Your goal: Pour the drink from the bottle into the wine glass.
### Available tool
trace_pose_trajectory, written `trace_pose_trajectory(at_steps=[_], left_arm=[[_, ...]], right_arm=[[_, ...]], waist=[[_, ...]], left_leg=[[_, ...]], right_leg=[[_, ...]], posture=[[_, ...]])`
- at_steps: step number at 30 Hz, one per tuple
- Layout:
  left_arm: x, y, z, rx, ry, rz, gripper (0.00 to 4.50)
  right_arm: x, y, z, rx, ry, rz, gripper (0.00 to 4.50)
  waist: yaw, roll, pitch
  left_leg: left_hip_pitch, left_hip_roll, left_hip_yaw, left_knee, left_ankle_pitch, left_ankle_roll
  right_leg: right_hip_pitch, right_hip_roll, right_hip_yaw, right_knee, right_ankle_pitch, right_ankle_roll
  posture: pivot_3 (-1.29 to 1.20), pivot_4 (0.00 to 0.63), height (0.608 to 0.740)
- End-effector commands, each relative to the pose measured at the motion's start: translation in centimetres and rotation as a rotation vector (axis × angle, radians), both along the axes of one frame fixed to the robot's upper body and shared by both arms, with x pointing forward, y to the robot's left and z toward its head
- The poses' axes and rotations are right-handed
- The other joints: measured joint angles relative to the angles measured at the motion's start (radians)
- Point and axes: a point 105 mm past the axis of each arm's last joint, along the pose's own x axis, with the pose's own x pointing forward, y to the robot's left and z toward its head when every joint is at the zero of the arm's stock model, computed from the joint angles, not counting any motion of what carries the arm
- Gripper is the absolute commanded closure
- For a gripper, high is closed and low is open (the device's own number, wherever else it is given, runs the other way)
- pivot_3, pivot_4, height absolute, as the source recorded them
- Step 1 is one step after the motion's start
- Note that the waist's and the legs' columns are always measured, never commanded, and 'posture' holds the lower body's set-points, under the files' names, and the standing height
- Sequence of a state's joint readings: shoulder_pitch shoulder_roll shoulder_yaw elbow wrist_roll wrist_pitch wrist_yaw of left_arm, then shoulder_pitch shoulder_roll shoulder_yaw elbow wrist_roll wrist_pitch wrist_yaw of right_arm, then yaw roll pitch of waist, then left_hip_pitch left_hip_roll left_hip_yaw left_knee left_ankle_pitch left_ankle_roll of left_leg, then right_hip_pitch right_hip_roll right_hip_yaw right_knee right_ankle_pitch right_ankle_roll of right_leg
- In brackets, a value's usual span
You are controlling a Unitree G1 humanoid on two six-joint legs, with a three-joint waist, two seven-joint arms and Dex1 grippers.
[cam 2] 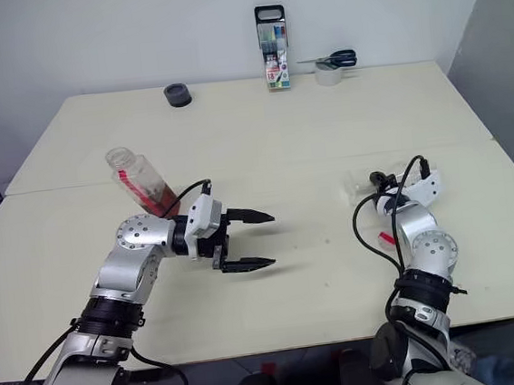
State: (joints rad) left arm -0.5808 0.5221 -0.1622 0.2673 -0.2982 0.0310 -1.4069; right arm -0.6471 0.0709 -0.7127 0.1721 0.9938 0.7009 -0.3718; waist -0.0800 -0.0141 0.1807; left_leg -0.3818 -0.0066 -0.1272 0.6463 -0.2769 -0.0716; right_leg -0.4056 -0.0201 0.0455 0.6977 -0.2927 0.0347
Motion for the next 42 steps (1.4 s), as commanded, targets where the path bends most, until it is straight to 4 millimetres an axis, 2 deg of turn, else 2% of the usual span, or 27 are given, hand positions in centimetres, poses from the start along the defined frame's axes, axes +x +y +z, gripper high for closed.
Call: trace_pose_trajectory(at_steps=[1, 3, 6, 8, 10, 12, 14, 17, 18, 21, 26, 28, 31, 34, 36, 39, 42], left_arm=[[-0.1, -0.5, 0.9, -0.007, -0.043, -0.019, 0.00], [-0.2, -0.6, 0.9, -0.010, -0.041, -0.017, 0.00], [0.0, -0.4, 1.0, -0.022, -0.041, 0.013, 0.00], [0.6, -0.2, 1.3, -0.048, -0.050, 0.071, 0.00], [1.2, 0.3, 1.7, -0.077, -0.044, 0.139, 0.00], [1.5, 0.6, 1.8, -0.090, -0.037, 0.182, 0.00], [1.6, 0.7, 1.8, -0.092, -0.036, 0.195, 0.00], [1.1, 1.3, 0.9, -0.083, -0.004, 0.242, 0.00], [0.9, 1.5, 0.6, -0.082, 0.007, 0.255, 0.00], [0.3, 1.8, 0.1, -0.078, 0.031, 0.275, 0.00], [-0.2, 2.2, -0.2, -0.066, 0.040, 0.305, 0.00], [-0.1, 2.2, 0.0, -0.068, 0.040, 0.327, 0.00], [0.2, 2.8, 0.1, -0.073, 0.037, 0.405, 0.00], [0.6, 3.9, 0.4, -0.094, 0.041, 0.521, 0.00], [0.6, 4.6, 0.3, -0.090, 0.041, 0.571, 0.00], [0.2, 5.8, 0.4, -0.085, 0.044, 0.634, 0.00], [0.0, 6.7, 1.0, -0.097, 0.038, 0.699, 0.00]], right_arm=[[0.0, 0.1, 0.8, 0.026, -0.041, -0.001, 3.52], [0.0, 0.3, 1.2, 0.020, -0.055, 0.009, 4.15], [-0.3, 0.4, 2.4, -0.114, -0.110, 0.037, 4.26], [-0.7, 0.6, 3.4, -0.323, -0.170, 0.078, 4.26], [-1.2, 1.3, 3.7, -0.611, -0.228, 0.150, 4.26], [-1.9, 2.3, 2.8, -0.858, -0.263, 0.237, 4.26], [-2.1, 2.7, 2.4, -0.936, -0.281, 0.267, 4.26], [-4.0, 4.0, -1.5, -1.112, -0.241, 0.386, 4.26], [-4.7, 4.4, -2.7, -1.142, -0.229, 0.421, 4.26], [-6.1, 5.6, -4.6, -1.181, -0.230, 0.507, 4.26], [-6.7, 6.0, -5.1, -1.202, -0.280, 0.527, 4.26], [-6.2, 6.0, -4.5, -1.198, -0.303, 0.518, 4.26], [-4.4, 5.8, -1.3, -1.228, -0.410, 0.425, 4.26], [-2.9, 7.8, 2.0, -1.264, -0.578, 0.418, 4.26], [-2.2, 9.3, 3.1, -1.272, -0.647, 0.434, 4.26], [-0.7, 11.8, 4.1, -1.267, -0.721, 0.475, 4.26], [0.5, 14.2, 3.3, -1.295, -0.750, 0.562, 4.26]], waist=[[0.000, 0.000, 0.000], [-0.001, 0.001, 0.000], [0.000, 0.001, 0.000], [0.000, 0.001, 0.000], [0.000, 0.001, 0.000], [0.000, 0.001, 0.000], [-0.001, 0.001, 0.000], [-0.001, 0.001, -0.002], [0.000, 0.001, -0.002], [0.000, -0.004, -0.006], [0.010, -0.010, -0.011], [0.014, -0.010, -0.011], [0.011, -0.009, -0.011], [0.001, -0.008, -0.010], [-0.001, -0.004, -0.007], [-0.003, -0.003, -0.005], [-0.003, -0.002, -0.004]], left_leg=[[0.000, 0.000, 0.000, 0.000, 0.000, 0.000], [0.000, 0.000, 0.000, 0.000, 0.000, 0.000], [0.000, -0.001, -0.001, 0.000, 0.000, 0.000], [0.000, -0.001, -0.001, 0.000, 0.000, 0.000], [-0.001, -0.001, -0.001, 0.000, 0.000, 0.000], [-0.001, -0.001, -0.002, 0.000, 0.000, 0.000], [0.000, -0.001, -0.002, 0.000, 0.000, 0.000], [0.000, 0.000, -0.002, 0.000, 0.000, 0.000], [0.000, 0.000, -0.002, 0.000, 0.000, 0.000], [0.000, 0.000, -0.003, 0.000, 0.000, 0.000], [0.003, 0.000, -0.004, 0.000, 0.000, 0.000], [0.007, 0.001, -0.004, -0.002, 0.000, 0.000], [0.018, 0.002, -0.004, -0.006, 0.000, 0.000], [0.018, 0.002, -0.001, -0.006, 0.000, 0.000], [0.018, 0.002, -0.002, -0.006, 0.000, 0.000], [0.016, 0.002, -0.002, -0.007, 0.000, 0.000], [0.016, 0.001, -0.002, -0.007, 0.000, 0.000]], right_leg=[[0.000, 0.000, 0.000, 0.000, 0.000, 0.000], [0.000, 0.000, 0.000, 0.000, 0.000, 0.000], [0.001, 0.000, 0.000, 0.000, 0.000, 0.000], [0.000, 0.000, 0.000, 0.000, 0.000, 0.000], [0.001, 0.000, 0.000, -0.001, 0.000, 0.000], [0.001, 0.000, 0.000, -0.001, 0.000, 0.000], [0.001, 0.000, 0.000, -0.001, 0.000, 0.000], [0.001, 0.000, -0.001, -0.001, 0.000, 0.000], [0.001, 0.000, -0.001, -0.001, 0.000, 0.000], [0.002, 0.000, -0.001, -0.002, 0.000, 0.000], [0.005, 0.000, -0.003, -0.003, -0.001, 0.000], [0.010, 0.000, -0.003, -0.006, -0.001, 0.000], [0.021, 0.001, -0.003, -0.012, -0.001, 0.000], [0.021, 0.001, -0.001, -0.012, -0.001, 0.000], [0.019, 0.002, -0.001, -0.011, -0.001, 0.000], [0.017, 0.001, -0.001, -0.009, -0.001, 0.000], [0.017, 0.000, -0.001, -0.010, -0.001, -0.001]], posture=[[0.00, 0.150, 0.740], [0.00, 0.150, 0.740], [0.00, 0.150, 0.740], [0.00, 0.150, 0.740], [0.00, 0.150, 0.740], [0.00, 0.150, 0.740], [0.00, 0.150, 0.740], [0.00, 0.150, 0.740], [0.00, 0.150, 0.740], [0.00, 0.150, 0.740], [0.00, 0.150, 0.740], [0.00, 0.150, 0.740], [0.00, 0.150, 0.740], [0.00, 0.150, 0.740], [0.00, 0.150, 0.740], [0.00, 0.150, 0.740], [0.00, 0.150, 0.740]])
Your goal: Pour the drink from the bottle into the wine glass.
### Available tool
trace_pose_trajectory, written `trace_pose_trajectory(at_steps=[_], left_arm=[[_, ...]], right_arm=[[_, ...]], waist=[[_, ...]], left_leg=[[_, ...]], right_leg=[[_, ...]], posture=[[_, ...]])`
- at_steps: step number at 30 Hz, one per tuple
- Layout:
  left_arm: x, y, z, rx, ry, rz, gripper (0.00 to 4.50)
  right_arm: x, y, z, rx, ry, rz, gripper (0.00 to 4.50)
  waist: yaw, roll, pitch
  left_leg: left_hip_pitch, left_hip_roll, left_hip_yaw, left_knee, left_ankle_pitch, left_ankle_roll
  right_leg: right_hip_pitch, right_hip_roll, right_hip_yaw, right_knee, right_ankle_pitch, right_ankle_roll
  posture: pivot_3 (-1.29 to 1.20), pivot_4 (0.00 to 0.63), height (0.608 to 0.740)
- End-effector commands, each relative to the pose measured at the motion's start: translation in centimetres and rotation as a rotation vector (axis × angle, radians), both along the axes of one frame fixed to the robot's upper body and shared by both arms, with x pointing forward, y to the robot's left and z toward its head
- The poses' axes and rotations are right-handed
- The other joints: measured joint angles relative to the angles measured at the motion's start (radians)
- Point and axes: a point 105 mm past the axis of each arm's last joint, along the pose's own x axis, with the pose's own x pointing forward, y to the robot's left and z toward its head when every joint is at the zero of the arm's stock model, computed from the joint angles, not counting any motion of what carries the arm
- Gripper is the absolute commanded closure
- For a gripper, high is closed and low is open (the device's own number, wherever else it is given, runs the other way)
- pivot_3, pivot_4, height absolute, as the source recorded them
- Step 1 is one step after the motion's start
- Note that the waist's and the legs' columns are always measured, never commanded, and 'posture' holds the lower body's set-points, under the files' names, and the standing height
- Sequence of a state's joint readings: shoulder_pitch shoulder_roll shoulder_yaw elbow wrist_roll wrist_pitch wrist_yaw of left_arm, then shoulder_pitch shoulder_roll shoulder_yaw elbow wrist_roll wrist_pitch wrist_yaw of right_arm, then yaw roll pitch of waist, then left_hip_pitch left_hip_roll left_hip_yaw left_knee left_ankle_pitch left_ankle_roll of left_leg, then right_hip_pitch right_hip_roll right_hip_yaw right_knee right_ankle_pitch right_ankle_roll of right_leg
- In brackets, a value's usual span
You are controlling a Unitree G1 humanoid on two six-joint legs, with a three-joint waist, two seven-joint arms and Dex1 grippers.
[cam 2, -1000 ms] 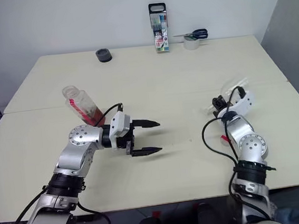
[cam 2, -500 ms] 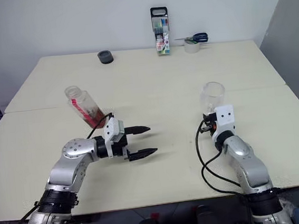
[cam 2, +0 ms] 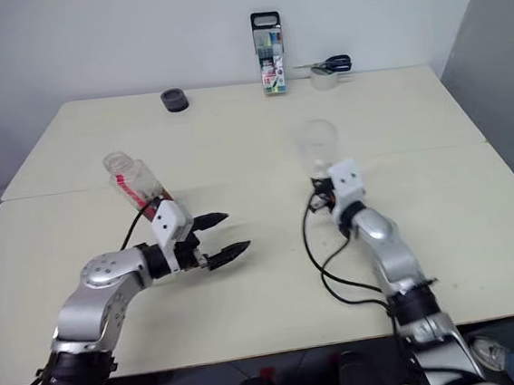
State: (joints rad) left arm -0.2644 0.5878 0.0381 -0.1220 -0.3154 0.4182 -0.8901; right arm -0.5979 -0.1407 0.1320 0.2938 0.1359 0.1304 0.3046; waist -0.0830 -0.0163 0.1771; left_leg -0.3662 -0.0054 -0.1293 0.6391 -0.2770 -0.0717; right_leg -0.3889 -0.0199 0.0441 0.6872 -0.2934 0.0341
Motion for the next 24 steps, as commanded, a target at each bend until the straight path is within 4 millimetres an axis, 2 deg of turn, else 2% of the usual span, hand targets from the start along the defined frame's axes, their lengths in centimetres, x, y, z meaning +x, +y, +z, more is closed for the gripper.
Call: trace_pose_trajectory(at_steps=[1, 5, 13, 18, 24], left_arm=[[-0.2, 1.0, 2.4, -0.022, -0.070, 0.065, 0.00], [-0.2, 1.6, 3.8, -0.042, -0.097, 0.108, 0.00], [-0.7, 1.9, 5.7, -0.048, -0.159, 0.123, 0.00], [-0.4, 1.7, 7.1, -0.057, -0.210, 0.128, 0.00], [-0.2, 1.3, 7.7, -0.041, -0.251, 0.099, 0.00]], right_arm=[[0.7, 2.5, 0.0, -0.058, -0.044, 0.090, 4.26], [1.4, 3.5, -1.0, -0.060, -0.016, 0.125, 4.26], [1.7, 3.5, -2.6, -0.054, 0.041, 0.142, 4.26], [1.7, 3.8, -2.7, -0.043, 0.054, 0.162, 4.26], [1.9, 4.2, -2.1, -0.031, 0.050, 0.175, 4.26]], waist=[[0.002, 0.000, 0.000], [0.015, 0.000, 0.001], [0.016, 0.000, 0.000], [0.018, 0.000, 0.000], [0.013, 0.000, 0.000]], left_leg=[[0.000, 0.000, 0.000, 0.000, 0.000, 0.000], [-0.001, -0.001, -0.001, 0.000, 0.000, 0.000], [0.000, 0.000, 0.000, 0.000, 0.000, 0.000], [0.001, 0.000, 0.000, 0.000, 0.000, 0.000], [0.001, 0.000, 0.000, 0.000, 0.000, 0.000]], right_leg=[[0.000, 0.000, 0.000, 0.000, 0.000, 0.000], [0.001, -0.001, -0.001, -0.002, 0.000, 0.000], [0.001, -0.001, 0.000, -0.002, 0.000, 0.000], [0.001, -0.001, 0.000, -0.001, 0.000, 0.000], [0.001, 0.000, 0.000, -0.001, 0.000, 0.000]], posture=[[0.00, 0.150, 0.740], [0.00, 0.150, 0.740], [0.00, 0.150, 0.740], [0.00, 0.150, 0.740], [0.00, 0.150, 0.740]])
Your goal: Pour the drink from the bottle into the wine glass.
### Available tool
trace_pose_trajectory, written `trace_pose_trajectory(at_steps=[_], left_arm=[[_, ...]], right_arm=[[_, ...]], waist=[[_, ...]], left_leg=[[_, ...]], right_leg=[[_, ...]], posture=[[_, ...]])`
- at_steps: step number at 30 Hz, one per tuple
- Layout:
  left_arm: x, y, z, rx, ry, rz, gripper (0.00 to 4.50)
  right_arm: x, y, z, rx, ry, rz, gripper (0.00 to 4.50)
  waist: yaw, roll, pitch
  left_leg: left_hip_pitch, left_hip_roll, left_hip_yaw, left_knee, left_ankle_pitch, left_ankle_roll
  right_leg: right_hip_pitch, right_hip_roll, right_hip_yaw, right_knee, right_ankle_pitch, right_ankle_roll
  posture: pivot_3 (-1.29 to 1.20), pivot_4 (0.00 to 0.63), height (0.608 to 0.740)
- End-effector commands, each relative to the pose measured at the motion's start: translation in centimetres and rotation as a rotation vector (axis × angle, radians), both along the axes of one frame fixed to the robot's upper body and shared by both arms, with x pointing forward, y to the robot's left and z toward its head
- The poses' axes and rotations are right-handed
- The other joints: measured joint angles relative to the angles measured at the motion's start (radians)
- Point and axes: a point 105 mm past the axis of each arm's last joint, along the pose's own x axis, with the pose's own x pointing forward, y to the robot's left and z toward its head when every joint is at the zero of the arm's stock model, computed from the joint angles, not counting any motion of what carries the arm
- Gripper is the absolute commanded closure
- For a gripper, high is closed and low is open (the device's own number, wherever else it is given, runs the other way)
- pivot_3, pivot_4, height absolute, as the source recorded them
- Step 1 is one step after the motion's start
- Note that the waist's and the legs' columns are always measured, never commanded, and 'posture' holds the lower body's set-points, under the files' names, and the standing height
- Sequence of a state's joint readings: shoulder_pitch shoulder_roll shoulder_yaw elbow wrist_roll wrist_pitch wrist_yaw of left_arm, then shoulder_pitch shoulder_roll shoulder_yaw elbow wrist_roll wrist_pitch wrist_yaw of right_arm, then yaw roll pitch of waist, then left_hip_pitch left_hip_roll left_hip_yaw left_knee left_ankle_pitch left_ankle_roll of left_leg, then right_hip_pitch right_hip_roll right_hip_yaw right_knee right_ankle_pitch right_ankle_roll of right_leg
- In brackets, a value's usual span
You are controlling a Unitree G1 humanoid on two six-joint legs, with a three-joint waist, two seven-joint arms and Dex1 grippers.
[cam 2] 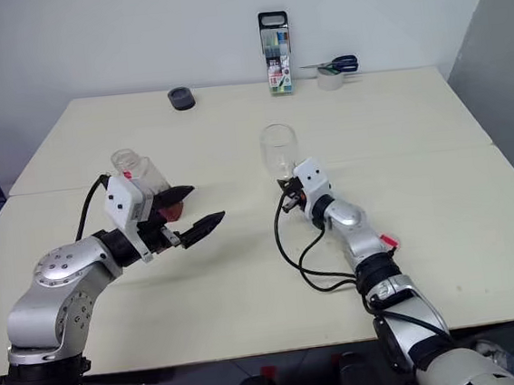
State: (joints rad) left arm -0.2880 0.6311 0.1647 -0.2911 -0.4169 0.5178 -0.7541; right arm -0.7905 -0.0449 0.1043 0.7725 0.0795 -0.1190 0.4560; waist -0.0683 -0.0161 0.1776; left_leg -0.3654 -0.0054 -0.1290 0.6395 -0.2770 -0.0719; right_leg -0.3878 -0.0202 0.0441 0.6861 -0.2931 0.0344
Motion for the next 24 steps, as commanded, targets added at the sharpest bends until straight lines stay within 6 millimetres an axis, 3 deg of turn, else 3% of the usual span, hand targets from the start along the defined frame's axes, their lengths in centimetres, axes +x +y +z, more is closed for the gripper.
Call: trace_pose_trajectory(at_steps=[1, 12, 20, 24], left_arm=[[-0.1, -0.2, 2.1, 0.031, -0.105, -0.022, 0.00], [0.1, -1.3, 3.4, -0.005, -0.184, -0.050, 0.00], [0.3, -3.7, 4.4, -0.015, -0.202, -0.064, 0.00], [0.7, -2.8, 4.3, -0.019, -0.193, -0.053, 0.00]], right_arm=[[0.1, 0.5, 0.3, -0.004, 0.001, 0.017, 3.91], [0.0, 0.4, 0.4, -0.006, -0.002, 0.029, 0.08], [-0.2, 0.5, 0.6, 0.007, -0.001, 0.038, 0.03], [-0.4, 0.6, 0.6, 0.012, 0.003, 0.050, 0.03]], waist=[[-0.003, 0.000, 0.000], [-0.004, 0.000, 0.000], [-0.004, 0.000, 0.000], [-0.005, 0.000, 0.000]], left_leg=[[0.000, 0.000, 0.000, 0.000, 0.000, 0.000], [-0.001, 0.000, 0.000, -0.001, 0.000, 0.000], [-0.002, 0.000, 0.000, 0.000, 0.000, 0.000], [-0.002, 0.000, 0.000, 0.000, 0.000, 0.000]], right_leg=[[0.000, 0.000, 0.000, 0.000, 0.000, 0.000], [0.000, 0.000, 0.000, -0.002, 0.000, 0.000], [0.000, 0.000, 0.000, -0.002, 0.000, 0.000], [0.000, 0.000, 0.000, -0.002, 0.000, 0.000]], posture=[[0.00, 0.150, 0.740], [0.00, 0.150, 0.740], [0.00, 0.150, 0.740], [0.00, 0.150, 0.740]])
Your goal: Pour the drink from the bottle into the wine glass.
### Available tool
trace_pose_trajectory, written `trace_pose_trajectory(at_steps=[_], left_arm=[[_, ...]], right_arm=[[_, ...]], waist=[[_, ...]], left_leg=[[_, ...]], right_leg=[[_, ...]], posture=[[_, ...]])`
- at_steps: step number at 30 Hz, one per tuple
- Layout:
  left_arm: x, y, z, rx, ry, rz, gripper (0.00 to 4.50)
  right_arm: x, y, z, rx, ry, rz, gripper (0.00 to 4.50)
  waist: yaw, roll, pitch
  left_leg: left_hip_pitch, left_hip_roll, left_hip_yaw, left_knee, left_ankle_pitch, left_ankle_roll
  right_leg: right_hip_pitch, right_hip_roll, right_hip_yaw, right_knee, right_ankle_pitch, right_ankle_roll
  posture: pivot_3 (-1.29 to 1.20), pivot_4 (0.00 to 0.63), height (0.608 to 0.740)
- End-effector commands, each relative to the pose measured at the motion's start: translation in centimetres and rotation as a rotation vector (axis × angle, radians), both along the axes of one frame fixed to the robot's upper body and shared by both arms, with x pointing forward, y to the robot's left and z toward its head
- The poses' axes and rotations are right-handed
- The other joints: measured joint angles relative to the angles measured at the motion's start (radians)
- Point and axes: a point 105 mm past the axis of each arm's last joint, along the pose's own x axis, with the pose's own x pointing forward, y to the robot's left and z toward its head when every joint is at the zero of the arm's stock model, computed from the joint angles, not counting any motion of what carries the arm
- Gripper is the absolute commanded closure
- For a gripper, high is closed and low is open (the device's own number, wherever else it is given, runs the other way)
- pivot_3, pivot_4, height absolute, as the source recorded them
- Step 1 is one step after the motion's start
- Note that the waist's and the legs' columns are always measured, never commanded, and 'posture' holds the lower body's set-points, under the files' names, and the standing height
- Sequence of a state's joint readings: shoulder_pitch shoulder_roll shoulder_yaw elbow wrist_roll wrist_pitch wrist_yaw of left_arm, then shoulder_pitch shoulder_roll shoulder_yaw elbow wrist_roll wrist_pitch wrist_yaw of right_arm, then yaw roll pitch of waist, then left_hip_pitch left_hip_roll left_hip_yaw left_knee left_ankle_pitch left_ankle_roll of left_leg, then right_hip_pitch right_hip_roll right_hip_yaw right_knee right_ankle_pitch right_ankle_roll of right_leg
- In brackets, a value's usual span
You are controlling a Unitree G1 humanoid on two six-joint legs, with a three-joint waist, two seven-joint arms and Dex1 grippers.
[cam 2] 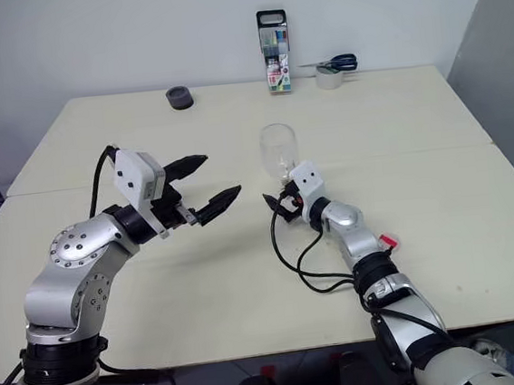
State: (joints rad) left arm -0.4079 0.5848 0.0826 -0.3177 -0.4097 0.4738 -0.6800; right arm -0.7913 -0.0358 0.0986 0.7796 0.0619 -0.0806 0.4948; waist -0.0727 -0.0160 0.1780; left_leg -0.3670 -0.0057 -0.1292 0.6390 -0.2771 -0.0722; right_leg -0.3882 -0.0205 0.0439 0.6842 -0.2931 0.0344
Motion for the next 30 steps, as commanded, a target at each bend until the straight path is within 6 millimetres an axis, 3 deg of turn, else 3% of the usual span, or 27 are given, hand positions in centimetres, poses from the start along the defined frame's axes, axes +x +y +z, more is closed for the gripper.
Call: trace_pose_trajectory(at_steps=[1, 9, 14, 19, 24, 27, 30], left_arm=[[0.0, 0.8, 1.1, -0.002, -0.045, 0.007, 0.00], [0.3, 0.5, 0.6, -0.034, -0.025, 0.012, 0.00], [-0.6, 0.7, -2.9, -0.047, 0.064, 0.072, 0.00], [-1.3, 4.1, -7.5, -0.094, 0.152, 0.336, 0.00], [-2.0, 7.2, -11.0, -0.057, 0.190, 0.614, 0.00], [-1.8, 8.3, -11.4, -0.075, 0.186, 0.671, 0.00], [-0.7, 10.1, -10.8, -0.044, 0.134, 0.707, 0.00]], right_arm=[[-0.2, 0.1, 1.4, 0.036, -0.039, 0.016, 0.03], [-1.4, -1.2, 1.0, -0.041, -0.054, 0.056, 0.03], [-4.0, -3.7, 0.3, -0.149, -0.028, 0.116, 0.03], [-8.4, -5.3, 0.8, -0.194, -0.018, 0.219, 0.03], [-12.8, -5.0, 1.5, -0.226, 0.015, 0.365, 0.03], [-14.2, -4.1, 2.1, -0.230, 0.014, 0.421, 0.03], [-14.3, -3.1, 3.2, -0.209, -0.013, 0.425, 0.03]], waist=[[-0.001, 0.000, 0.000], [0.000, 0.000, 0.000], [0.010, 0.000, 0.000], [0.014, 0.000, 0.001], [0.023, 0.000, 0.001], [0.029, -0.001, 0.001], [0.034, -0.001, 0.001]], left_leg=[[0.000, 0.000, 0.000, 0.000, 0.000, 0.000], [0.000, 0.000, 0.000, 0.000, 0.000, 0.000], [-0.001, -0.001, 0.000, 0.000, 0.000, 0.000], [-0.002, 0.000, -0.001, -0.001, -0.001, 0.000], [-0.001, 0.000, -0.003, 0.000, -0.001, 0.000], [-0.001, 0.000, -0.003, 0.000, -0.001, 0.000], [-0.001, 0.000, -0.003, 0.000, 0.000, -0.001]], right_leg=[[0.000, 0.000, 0.000, 0.000, 0.000, 0.000], [0.000, 0.000, 0.000, -0.001, 0.000, 0.000], [0.000, -0.001, 0.000, -0.002, 0.000, 0.000], [0.000, -0.001, 0.000, -0.003, 0.000, 0.000], [0.001, -0.001, -0.002, -0.003, 0.000, 0.001], [0.002, -0.001, -0.002, -0.004, 0.000, 0.001], [0.002, -0.001, -0.003, -0.003, 0.000, 0.001]], posture=[[0.00, 0.150, 0.740], [0.00, 0.150, 0.740], [0.00, 0.150, 0.740], [0.00, 0.150, 0.740], [0.00, 0.150, 0.740], [0.00, 0.150, 0.740], [0.00, 0.150, 0.740]])
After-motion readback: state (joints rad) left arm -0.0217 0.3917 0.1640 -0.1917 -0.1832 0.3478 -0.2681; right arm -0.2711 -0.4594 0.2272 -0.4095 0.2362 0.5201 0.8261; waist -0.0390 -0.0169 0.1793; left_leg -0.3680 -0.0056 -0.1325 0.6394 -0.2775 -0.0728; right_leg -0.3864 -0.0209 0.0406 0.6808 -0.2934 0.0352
